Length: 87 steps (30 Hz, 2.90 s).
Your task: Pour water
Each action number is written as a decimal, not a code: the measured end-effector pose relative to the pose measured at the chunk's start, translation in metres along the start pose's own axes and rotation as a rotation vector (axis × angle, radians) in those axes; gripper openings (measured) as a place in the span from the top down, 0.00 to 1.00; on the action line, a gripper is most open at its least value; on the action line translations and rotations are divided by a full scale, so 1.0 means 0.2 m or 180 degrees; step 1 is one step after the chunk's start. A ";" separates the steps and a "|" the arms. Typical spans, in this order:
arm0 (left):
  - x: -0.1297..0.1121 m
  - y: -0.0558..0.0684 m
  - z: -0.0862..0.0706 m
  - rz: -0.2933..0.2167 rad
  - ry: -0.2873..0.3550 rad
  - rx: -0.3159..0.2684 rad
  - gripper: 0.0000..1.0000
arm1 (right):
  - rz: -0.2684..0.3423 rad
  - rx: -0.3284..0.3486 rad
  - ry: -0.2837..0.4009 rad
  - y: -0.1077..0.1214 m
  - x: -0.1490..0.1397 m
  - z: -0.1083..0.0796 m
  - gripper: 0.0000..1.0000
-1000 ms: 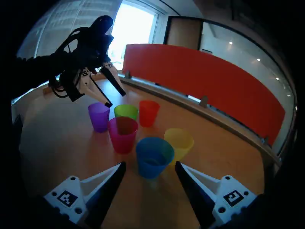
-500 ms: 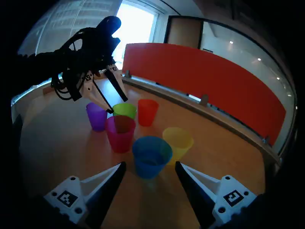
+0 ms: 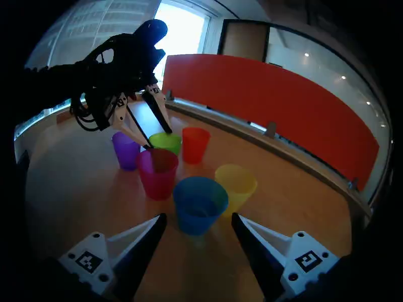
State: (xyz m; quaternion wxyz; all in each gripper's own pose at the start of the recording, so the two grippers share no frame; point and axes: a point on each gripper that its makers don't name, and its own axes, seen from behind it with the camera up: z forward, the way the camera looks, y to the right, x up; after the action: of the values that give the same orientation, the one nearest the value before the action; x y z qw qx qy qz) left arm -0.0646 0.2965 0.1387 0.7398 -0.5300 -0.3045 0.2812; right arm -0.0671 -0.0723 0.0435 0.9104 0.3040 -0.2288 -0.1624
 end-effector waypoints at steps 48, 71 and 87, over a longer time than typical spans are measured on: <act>0.04 0.02 0.09 -0.0030 0.0075 -0.0090 0.14 | 0.0007 -0.0050 -0.0052 0.03 -0.06 0.07 0.00; 0.10 -0.06 -0.07 0.0012 0.0215 0.0150 0.14 | 0.0023 0.0003 -0.0034 0.02 -0.01 0.14 0.00; 0.13 -0.07 -0.19 0.0003 0.0355 0.0240 0.13 | 0.0062 0.0048 -0.0017 0.01 0.01 0.20 0.00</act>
State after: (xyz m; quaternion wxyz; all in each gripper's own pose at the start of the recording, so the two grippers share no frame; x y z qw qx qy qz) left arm -0.0172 0.2879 0.1461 0.7749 -0.5167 -0.2518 0.2628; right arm -0.0865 -0.0911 0.0736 0.9090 0.3081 -0.2354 -0.1526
